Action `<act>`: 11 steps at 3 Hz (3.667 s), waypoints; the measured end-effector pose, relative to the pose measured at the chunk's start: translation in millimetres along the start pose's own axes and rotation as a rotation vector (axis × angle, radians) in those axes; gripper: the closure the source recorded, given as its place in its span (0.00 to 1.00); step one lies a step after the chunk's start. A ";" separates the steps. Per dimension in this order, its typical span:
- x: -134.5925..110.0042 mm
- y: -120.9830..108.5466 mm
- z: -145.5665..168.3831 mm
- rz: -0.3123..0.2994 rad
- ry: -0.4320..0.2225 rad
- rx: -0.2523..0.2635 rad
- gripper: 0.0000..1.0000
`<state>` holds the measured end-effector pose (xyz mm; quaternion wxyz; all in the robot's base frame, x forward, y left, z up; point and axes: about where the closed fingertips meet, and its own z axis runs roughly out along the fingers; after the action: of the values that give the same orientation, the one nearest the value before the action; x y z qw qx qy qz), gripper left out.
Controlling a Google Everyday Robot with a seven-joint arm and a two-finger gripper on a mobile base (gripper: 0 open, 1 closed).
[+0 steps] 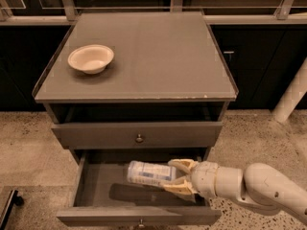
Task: Pick blue plastic bottle from middle drawer and place on counter
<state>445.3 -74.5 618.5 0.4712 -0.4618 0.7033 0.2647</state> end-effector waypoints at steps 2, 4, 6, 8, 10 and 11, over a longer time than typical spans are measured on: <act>-66.9 13.0 -25.5 -0.177 -0.024 -0.040 1.00; -192.7 15.7 -63.2 -0.422 -0.022 -0.068 1.00; -232.4 3.9 -80.3 -0.488 -0.055 -0.087 1.00; -261.1 -19.2 -78.5 -0.545 -0.023 -0.149 1.00; -295.9 -86.9 -80.7 -0.563 -0.072 -0.236 1.00; -297.1 -118.6 -77.2 -0.552 -0.125 -0.241 1.00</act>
Offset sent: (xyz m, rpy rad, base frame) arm -0.0268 0.0206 0.1682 -0.1328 -0.3281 0.1933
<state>558.1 -69.3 927.6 0.5094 -0.6707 0.4847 0.2360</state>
